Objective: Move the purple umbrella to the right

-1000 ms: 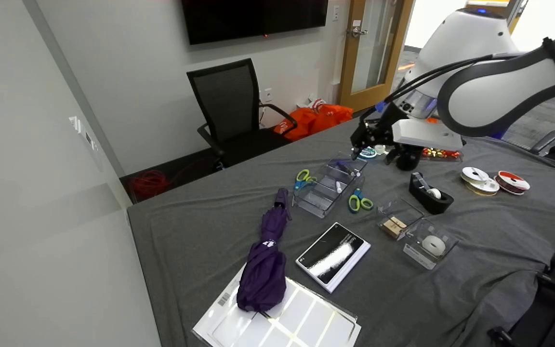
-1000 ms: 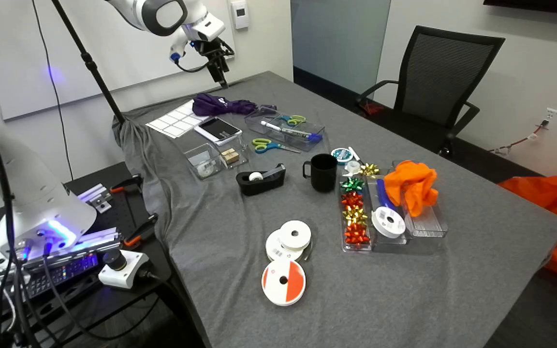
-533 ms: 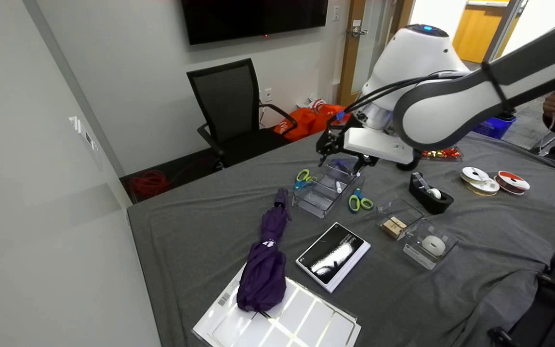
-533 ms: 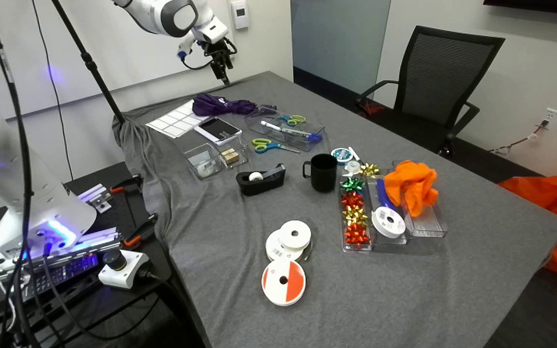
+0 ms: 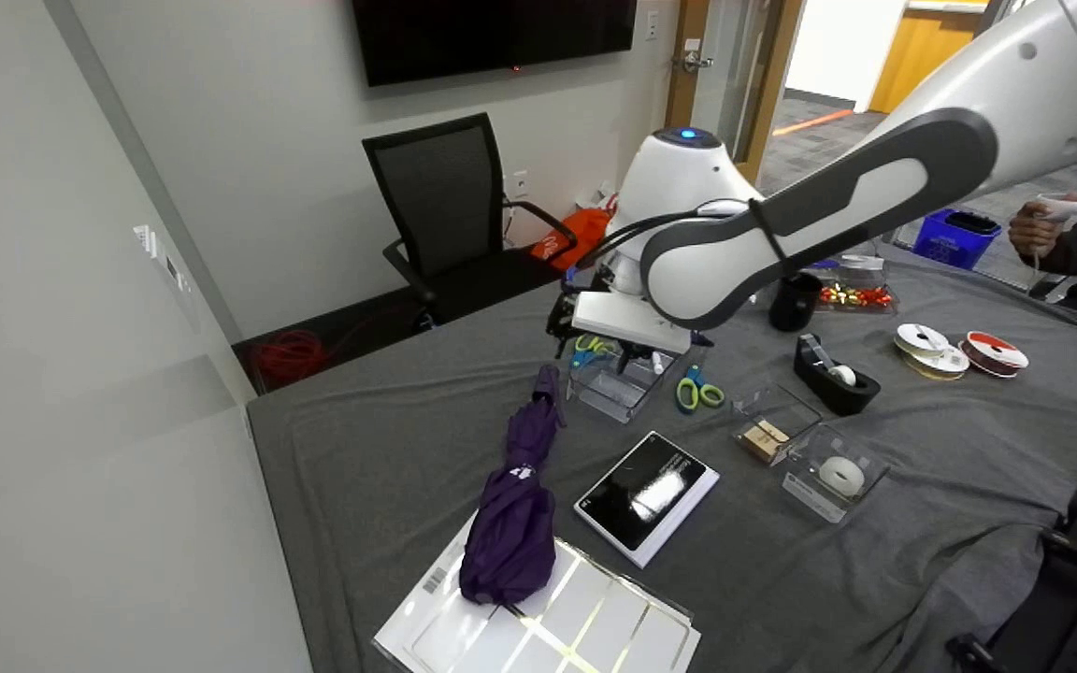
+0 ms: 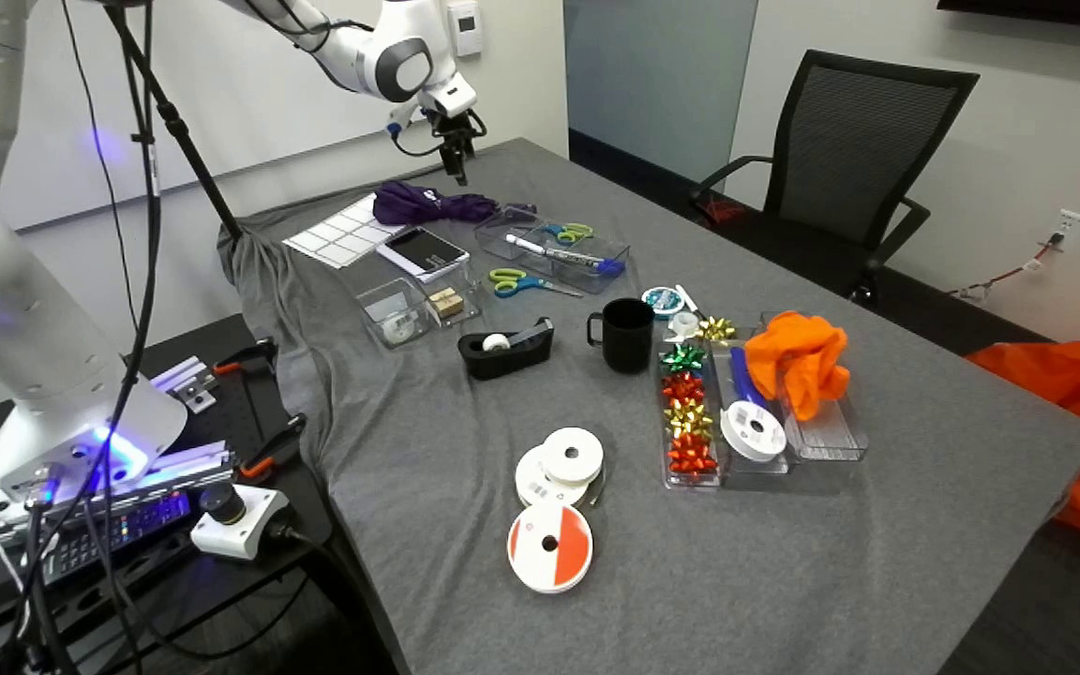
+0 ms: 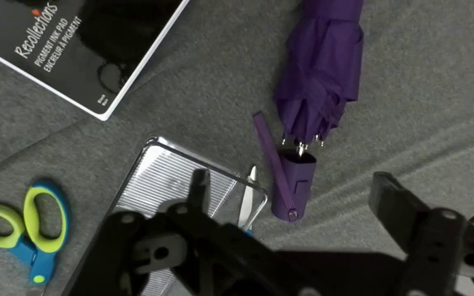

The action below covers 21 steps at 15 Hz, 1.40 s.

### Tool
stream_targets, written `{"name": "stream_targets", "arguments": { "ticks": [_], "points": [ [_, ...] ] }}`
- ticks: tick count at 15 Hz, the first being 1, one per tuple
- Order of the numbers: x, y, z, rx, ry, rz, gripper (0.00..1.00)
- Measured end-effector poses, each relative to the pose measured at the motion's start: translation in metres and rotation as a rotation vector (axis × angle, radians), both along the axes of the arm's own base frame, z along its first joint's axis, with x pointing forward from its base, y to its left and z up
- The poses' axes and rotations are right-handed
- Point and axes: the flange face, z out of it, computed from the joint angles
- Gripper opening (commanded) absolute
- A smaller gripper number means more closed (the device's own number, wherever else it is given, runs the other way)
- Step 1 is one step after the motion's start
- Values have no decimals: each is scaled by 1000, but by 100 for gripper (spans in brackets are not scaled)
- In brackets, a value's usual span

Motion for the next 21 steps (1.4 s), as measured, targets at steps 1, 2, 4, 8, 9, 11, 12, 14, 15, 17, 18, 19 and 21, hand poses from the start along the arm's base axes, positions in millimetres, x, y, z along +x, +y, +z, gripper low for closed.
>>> {"name": "stream_targets", "arguments": {
  "ticks": [1,2,4,8,9,11,12,14,15,17,18,19,21],
  "points": [
    [7,5,-9,-2,22,0,100],
    [13,10,-16,-2,45,0,100],
    [23,19,-30,5,76,-4,100],
    [32,38,-57,38,94,-54,100],
    [33,41,-65,40,99,-63,100],
    [34,47,-82,41,109,-77,100],
    [35,50,-89,42,113,-85,100],
    [38,53,-101,46,117,-102,100],
    [40,55,-106,49,117,-112,100],
    [46,56,-111,58,110,-130,100],
    [49,57,-113,63,104,-137,100],
    [51,58,-114,67,99,-142,100],
    [56,60,-117,74,91,-153,100]
  ]
}}
